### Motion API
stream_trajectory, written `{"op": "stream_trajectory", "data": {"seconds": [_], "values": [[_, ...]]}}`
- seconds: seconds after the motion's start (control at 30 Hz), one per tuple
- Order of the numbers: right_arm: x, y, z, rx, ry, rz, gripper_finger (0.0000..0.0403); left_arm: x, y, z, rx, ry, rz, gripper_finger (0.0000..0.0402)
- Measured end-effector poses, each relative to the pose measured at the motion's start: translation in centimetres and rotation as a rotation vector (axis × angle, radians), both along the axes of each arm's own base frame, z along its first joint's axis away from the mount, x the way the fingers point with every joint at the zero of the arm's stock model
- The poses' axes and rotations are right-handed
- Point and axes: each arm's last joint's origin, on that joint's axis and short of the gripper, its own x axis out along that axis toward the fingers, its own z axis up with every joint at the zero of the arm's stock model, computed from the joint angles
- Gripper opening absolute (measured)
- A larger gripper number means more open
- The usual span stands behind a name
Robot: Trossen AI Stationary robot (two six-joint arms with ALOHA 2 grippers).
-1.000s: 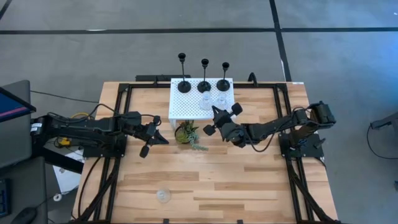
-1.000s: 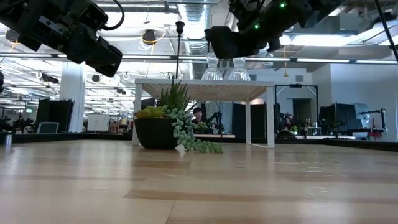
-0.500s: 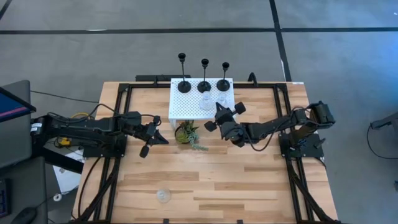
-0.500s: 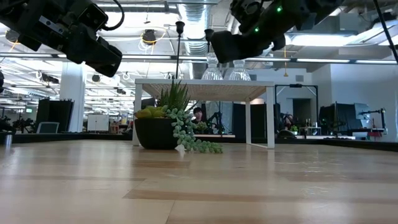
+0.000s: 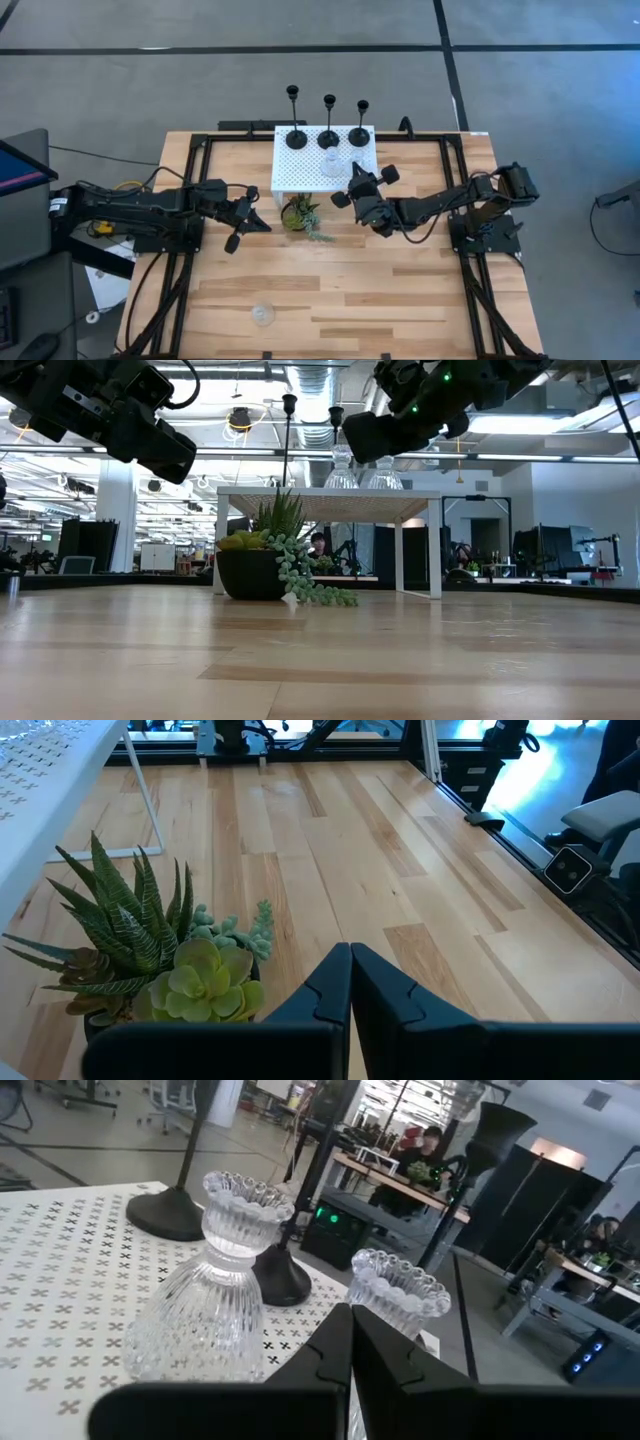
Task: Pick & Place candle stick holders
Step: Adjust the transparent glass candle holder on the shelf
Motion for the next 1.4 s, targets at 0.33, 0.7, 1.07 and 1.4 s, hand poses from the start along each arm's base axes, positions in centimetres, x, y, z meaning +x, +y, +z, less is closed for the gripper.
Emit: {"op": "stream_trajectory", "data": {"seconds": [0.33,0.7,1.07,1.4], "values": [[0.1,0.1,-0.1,0.025,-0.001,0.061,0.0,0.0,0.0,0.0,0.0,0.0,0.0,0.001],[0.4,-1.4,0.0,0.048,-0.02,0.077,0.0,0.0,0.0,0.0,0.0,0.0,0.0,0.0009],[0.4,-2.7,0.0,0.059,-0.026,0.063,0.0,0.0,0.0,0.0,0.0,0.0,0.0,0.0009],[0.3,-2.7,0.0,0.042,-0.025,0.016,0.0,0.0,0.0,0.0,0.0,0.0,0.0,0.0009]]}}
